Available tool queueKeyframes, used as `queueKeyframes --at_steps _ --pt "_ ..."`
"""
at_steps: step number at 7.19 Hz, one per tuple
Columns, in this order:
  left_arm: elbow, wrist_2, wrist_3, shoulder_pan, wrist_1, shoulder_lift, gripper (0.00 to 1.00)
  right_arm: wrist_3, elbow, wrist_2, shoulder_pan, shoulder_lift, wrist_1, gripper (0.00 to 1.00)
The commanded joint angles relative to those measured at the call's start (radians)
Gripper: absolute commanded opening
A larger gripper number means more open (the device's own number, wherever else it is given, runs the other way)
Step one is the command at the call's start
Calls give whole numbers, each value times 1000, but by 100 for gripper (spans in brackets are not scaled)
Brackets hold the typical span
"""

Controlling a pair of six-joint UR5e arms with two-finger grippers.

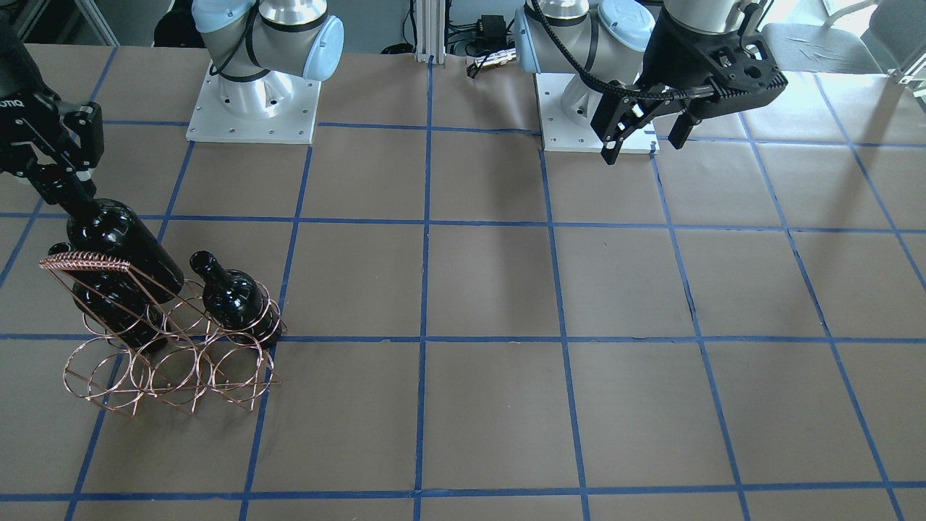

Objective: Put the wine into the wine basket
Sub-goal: 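Lower the bottle into the empty middle slot of the copper rack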

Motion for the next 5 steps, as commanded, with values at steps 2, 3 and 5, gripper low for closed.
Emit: queueKeyframes --at_steps 2,3,5 --pt "-1 0 8 0 0 0 100 65 5 10 5 23 -14 7" --pt "-1 0 8 0 0 0 100 65 5 10 8 26 -14 7" --pt "-1 1 8 0 0 0 100 65 8 10 8 33 -13 7"
